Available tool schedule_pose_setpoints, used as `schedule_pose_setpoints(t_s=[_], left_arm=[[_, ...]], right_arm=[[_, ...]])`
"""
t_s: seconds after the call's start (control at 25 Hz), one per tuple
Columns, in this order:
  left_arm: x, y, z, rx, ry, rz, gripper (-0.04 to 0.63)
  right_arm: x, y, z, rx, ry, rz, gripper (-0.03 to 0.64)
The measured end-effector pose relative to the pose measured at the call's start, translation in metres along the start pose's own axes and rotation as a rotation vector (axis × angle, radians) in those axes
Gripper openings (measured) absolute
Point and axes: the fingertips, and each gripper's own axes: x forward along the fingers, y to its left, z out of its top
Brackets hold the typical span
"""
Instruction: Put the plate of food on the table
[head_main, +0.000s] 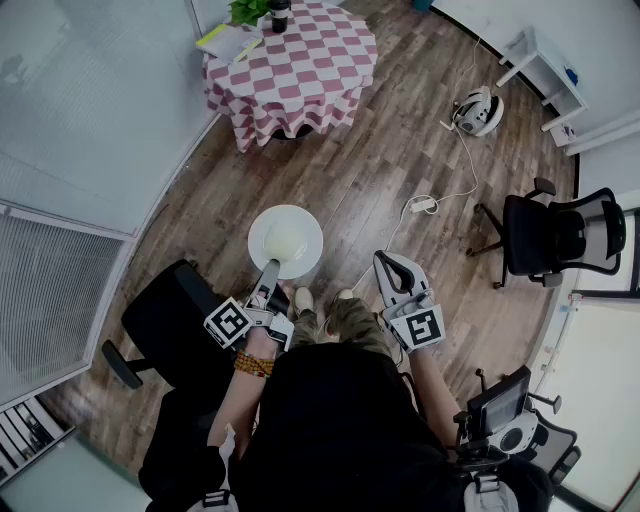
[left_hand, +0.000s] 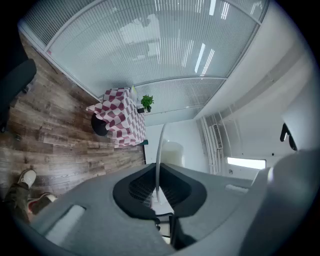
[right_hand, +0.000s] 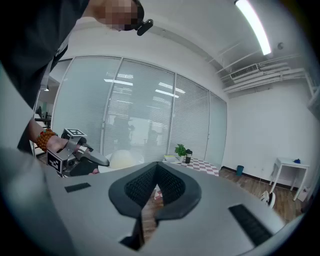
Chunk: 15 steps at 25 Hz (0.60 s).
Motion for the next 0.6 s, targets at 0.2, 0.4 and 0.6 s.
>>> schedule_pose_setpoints(t_s=[0.2, 0.4, 0.6], left_arm=[[0.010, 0.016, 0.023, 0.040, -0.005, 0.047, 0.018], [0.020, 0.020, 0.035, 0.040, -0.029, 0.056, 0.018], [0.034, 0.021, 0.041, 0.044, -0.053, 0.100, 0.018]], right_arm=[[0.032, -0.010, -0.008, -0.008, 0.043, 0.001, 0.012], [0.055, -0.013, -0.015, 0.004, 0.055, 0.063, 0.012], [0.080, -0.027, -0.015, 0.032, 0.048, 0.096, 0.011]])
